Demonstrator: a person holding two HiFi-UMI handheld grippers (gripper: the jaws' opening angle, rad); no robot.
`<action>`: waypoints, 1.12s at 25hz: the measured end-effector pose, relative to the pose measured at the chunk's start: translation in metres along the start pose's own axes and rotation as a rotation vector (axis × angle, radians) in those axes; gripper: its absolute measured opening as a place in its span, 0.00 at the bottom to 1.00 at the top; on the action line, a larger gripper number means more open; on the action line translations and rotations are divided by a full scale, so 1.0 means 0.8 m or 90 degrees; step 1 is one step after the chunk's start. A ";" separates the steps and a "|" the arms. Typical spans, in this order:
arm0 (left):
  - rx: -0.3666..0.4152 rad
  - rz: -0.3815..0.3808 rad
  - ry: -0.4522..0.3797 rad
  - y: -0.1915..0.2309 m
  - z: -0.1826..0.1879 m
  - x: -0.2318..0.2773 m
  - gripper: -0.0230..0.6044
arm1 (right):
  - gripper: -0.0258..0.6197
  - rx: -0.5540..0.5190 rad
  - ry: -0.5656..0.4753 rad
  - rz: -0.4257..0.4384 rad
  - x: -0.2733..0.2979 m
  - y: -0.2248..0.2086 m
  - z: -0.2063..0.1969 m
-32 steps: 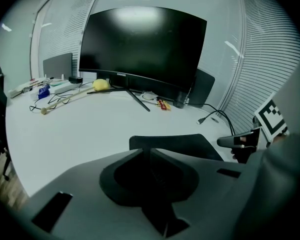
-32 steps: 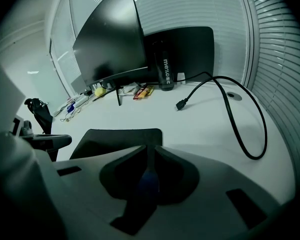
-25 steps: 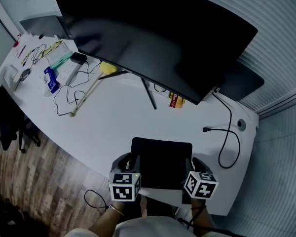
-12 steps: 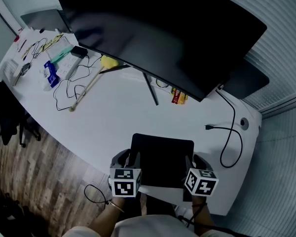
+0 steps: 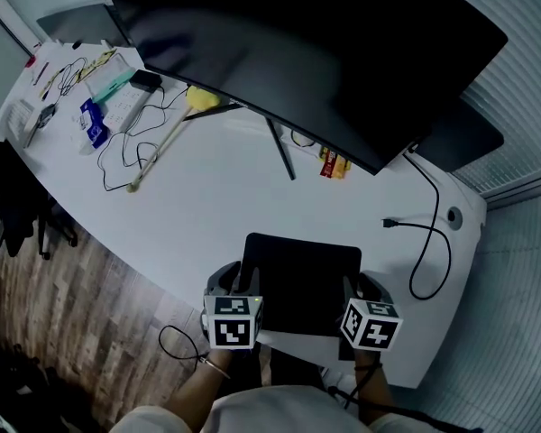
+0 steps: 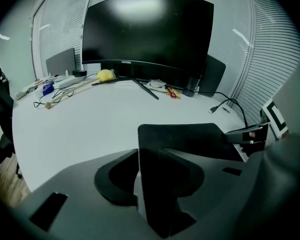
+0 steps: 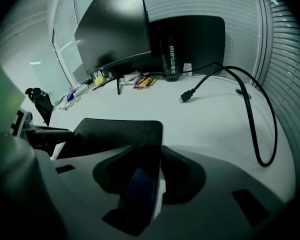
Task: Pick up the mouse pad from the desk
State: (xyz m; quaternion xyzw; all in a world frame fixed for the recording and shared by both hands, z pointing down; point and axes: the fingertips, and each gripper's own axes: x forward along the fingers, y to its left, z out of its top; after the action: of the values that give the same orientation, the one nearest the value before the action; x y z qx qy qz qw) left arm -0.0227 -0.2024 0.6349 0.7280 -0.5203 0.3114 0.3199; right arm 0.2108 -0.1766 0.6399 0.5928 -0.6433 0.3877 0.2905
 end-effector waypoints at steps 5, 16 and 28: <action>-0.009 0.002 0.018 0.003 -0.006 0.001 0.26 | 0.28 -0.011 0.004 -0.008 0.000 0.002 -0.001; -0.015 -0.011 0.022 0.002 -0.005 0.000 0.25 | 0.27 -0.004 0.004 -0.016 -0.002 0.001 0.000; -0.025 -0.038 0.060 -0.006 -0.008 0.001 0.14 | 0.13 -0.028 0.001 0.008 0.000 0.014 -0.001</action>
State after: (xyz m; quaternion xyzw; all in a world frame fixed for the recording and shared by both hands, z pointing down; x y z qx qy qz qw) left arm -0.0183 -0.1967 0.6389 0.7212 -0.4887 0.3254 0.3676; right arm 0.2001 -0.1758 0.6383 0.5821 -0.6552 0.3754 0.3016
